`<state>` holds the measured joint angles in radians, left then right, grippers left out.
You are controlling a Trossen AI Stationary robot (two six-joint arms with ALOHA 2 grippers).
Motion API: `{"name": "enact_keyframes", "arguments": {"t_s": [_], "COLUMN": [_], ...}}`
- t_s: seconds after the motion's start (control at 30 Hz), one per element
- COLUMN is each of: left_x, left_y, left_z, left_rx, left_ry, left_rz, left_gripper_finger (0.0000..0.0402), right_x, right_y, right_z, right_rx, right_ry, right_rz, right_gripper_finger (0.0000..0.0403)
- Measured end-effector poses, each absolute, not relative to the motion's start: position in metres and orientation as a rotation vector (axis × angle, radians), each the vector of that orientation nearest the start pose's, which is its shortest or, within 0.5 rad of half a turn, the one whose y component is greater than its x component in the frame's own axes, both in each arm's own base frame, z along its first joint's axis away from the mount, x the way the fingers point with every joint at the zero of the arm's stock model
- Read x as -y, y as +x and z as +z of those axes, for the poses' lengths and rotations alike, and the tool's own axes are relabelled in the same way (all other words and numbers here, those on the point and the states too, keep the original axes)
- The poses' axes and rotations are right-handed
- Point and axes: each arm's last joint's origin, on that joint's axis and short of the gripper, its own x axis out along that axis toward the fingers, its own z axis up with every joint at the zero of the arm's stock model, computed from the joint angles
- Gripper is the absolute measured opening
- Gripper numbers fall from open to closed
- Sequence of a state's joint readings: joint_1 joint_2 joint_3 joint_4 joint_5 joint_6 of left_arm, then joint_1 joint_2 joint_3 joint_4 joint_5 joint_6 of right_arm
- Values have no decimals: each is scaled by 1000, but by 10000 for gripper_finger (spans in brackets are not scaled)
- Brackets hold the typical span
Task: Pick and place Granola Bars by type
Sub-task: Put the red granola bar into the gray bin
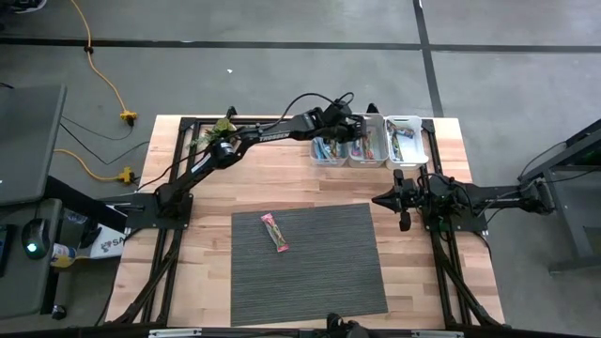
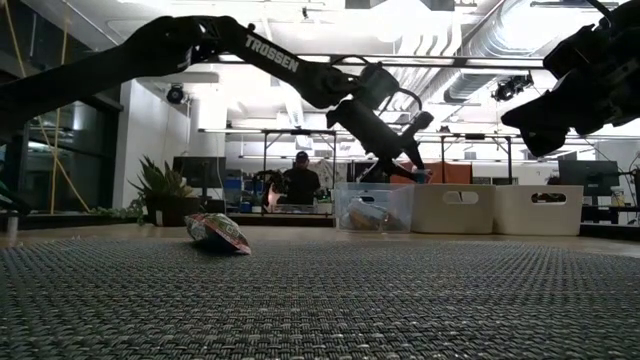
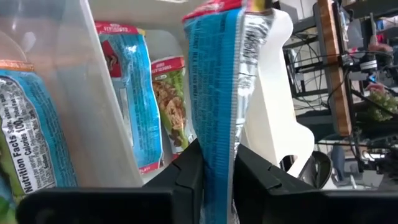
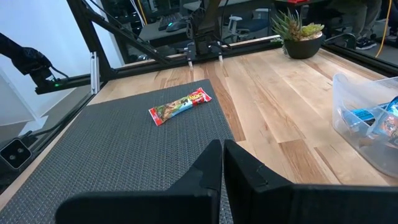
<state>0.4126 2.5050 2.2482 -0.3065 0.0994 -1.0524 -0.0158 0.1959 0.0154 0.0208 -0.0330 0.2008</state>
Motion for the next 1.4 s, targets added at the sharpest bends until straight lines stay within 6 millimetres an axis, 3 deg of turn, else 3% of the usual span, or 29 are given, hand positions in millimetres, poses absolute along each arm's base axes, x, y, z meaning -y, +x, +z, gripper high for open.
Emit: {"name": "enact_keyframes", "arguments": {"t_s": [0.4, 0.8, 1.13, 1.4], "left_x": [-223, -221, -215, -217], "left_y": [520, 521, 525, 527], "left_z": [205, 205, 207, 216], "left_rx": [-360, -401, -389, -329], "left_ry": [-1142, -1057, -1043, -1012], "left_rz": [539, 467, 438, 394], "left_gripper_finger": [169, 230, 329, 343], "right_x": [1, 1, 1, 1], "right_y": [108, 108, 108, 108], "right_z": [155, 155, 155, 155], "right_rx": [-160, -160, -160, -160], "right_ry": [204, 204, 204, 204], "right_rz": [1, 1, 1, 1], "right_gripper_finger": [0, 0, 0, 0]}}
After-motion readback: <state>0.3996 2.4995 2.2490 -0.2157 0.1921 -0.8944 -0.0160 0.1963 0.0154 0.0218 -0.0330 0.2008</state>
